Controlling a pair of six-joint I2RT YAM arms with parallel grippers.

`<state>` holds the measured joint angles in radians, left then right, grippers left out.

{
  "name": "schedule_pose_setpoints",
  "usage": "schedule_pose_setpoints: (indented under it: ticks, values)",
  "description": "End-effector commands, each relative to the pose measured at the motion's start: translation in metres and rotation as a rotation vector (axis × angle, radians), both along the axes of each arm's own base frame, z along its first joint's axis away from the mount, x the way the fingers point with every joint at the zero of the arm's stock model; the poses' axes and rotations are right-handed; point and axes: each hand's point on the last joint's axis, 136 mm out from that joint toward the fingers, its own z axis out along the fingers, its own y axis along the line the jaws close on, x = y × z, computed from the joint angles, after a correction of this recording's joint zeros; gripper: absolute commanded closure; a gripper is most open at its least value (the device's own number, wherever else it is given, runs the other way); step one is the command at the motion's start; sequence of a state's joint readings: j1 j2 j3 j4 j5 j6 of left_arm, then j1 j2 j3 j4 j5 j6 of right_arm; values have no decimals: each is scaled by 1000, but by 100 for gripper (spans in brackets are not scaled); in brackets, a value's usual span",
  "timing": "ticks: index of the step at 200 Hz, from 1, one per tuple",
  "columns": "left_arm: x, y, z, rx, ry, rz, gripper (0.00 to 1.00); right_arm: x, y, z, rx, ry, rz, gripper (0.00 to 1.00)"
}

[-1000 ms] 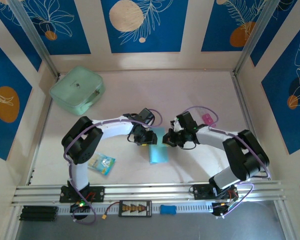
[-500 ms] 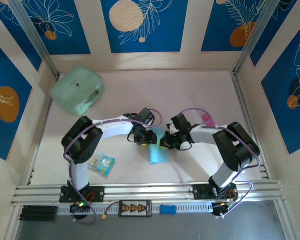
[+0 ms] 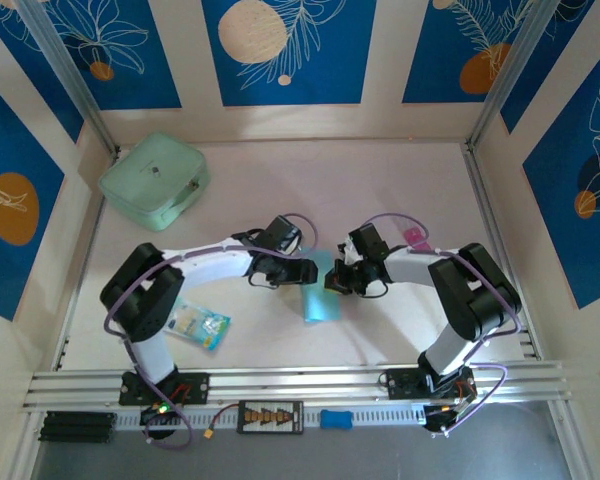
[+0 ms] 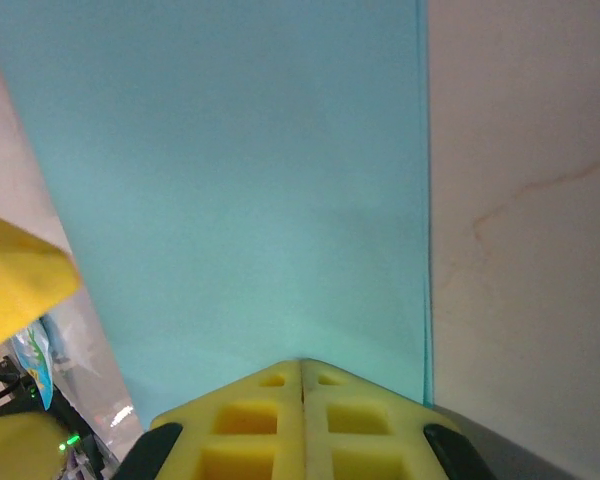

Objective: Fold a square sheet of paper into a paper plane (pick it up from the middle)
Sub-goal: Hold the square sheet of paper at the center of the table, then first fold the square sheet of paper in half at the center of the table.

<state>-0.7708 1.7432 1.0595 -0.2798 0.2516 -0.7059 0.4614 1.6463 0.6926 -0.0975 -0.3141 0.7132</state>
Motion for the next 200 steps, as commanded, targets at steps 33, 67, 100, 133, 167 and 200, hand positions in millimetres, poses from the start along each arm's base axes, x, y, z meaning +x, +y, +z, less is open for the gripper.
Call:
schedule_pose_setpoints:
  ticks: [33, 67, 100, 133, 167, 200]
  values:
    - [2, -29, 37, -293, -45, -92, 74, -13, -17, -28, -105, 85, 6, 100]
    - [-1, -36, 31, -345, -12, -115, 97, -15, -20, -30, -115, 93, -1, 100]
    - [-5, -36, 15, -340, 18, -119, 100, -18, -22, -33, -122, 105, -7, 100]
    - [-9, -31, -2, -323, 38, -110, 100, -19, -22, -33, -121, 105, -8, 100]
    - [-12, -20, -24, -272, 54, -106, 100, -21, -23, -33, -124, 109, -12, 100]
    - [-23, 1, -55, -201, 87, -87, 100, -23, -25, -34, -124, 109, -18, 100]
